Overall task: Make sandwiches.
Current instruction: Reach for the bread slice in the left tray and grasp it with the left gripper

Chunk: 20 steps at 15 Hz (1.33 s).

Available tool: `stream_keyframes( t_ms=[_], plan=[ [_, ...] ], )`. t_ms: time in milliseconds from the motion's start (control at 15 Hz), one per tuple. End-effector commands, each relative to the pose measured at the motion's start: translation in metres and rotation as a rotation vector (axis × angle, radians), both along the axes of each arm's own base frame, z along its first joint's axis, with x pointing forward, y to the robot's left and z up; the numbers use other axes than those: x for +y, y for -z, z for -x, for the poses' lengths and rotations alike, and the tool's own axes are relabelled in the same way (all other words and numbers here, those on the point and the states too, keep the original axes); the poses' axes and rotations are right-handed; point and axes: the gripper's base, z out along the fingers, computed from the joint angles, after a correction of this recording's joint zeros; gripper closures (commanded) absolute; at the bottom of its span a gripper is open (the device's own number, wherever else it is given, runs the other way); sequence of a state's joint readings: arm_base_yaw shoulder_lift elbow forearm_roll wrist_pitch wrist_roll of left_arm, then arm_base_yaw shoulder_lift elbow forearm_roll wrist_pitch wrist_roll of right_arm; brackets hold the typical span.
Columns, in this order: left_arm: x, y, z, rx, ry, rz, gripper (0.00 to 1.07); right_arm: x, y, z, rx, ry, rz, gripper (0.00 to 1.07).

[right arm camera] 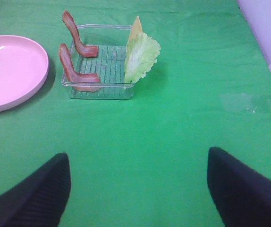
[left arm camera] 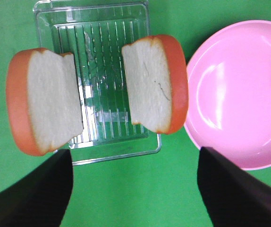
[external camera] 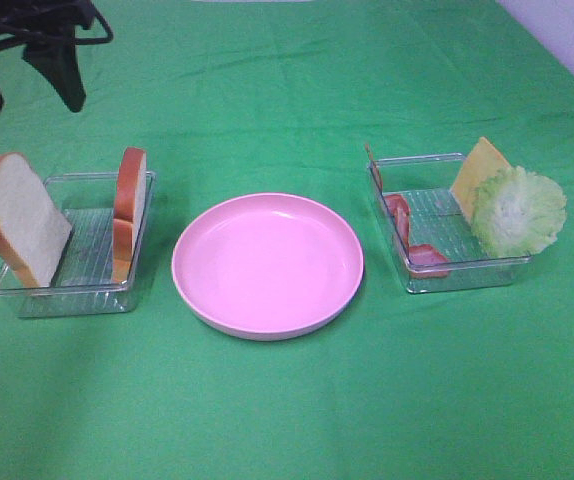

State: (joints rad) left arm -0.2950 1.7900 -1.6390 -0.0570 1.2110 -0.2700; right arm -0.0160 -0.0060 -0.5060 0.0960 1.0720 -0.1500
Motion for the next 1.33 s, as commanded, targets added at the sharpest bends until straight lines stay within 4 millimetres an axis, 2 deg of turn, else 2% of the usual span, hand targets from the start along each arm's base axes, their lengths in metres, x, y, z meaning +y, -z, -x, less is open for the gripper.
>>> stream_keyframes(
  t_ms=[67, 200, 467, 667, 867, 1133, 1333],
  plan=[
    [-0.028, 0.025, 0.003, 0.119, 0.050, -0.059, 0.37, 0.000, 0.000, 0.001, -0.020, 0.008, -0.002, 0.31],
    [-0.046, 0.051, -0.001, 0.177, 0.087, -0.094, 0.37, 0.000, 0.000, 0.001, -0.020, 0.008, -0.002, 0.31],
    [-0.050, 0.088, -0.014, 0.218, 0.036, -0.158, 0.37, 0.000, 0.000, 0.001, -0.020, 0.008, -0.002, 0.31],
    [-0.058, 0.101, -0.026, 0.147, 0.014, -0.101, 0.37, 0.000, 0.000, 0.001, -0.020, 0.008, -0.002, 0.31],
    [-0.054, 0.107, -0.030, 0.132, -0.001, -0.128, 0.38, 0.000, 0.000, 0.001, -0.020, 0.008, -0.002, 0.31],
    [-0.055, 0.106, -0.036, 0.072, -0.017, -0.120, 0.54, 0.000, 0.000, 0.001, -0.020, 0.008, -0.002, 0.31],
    [-0.055, 0.106, -0.036, 0.064, -0.016, -0.122, 0.78, 0.000, 0.000, 0.001, -0.020, 0.008, -0.002, 0.31]
  ],
)
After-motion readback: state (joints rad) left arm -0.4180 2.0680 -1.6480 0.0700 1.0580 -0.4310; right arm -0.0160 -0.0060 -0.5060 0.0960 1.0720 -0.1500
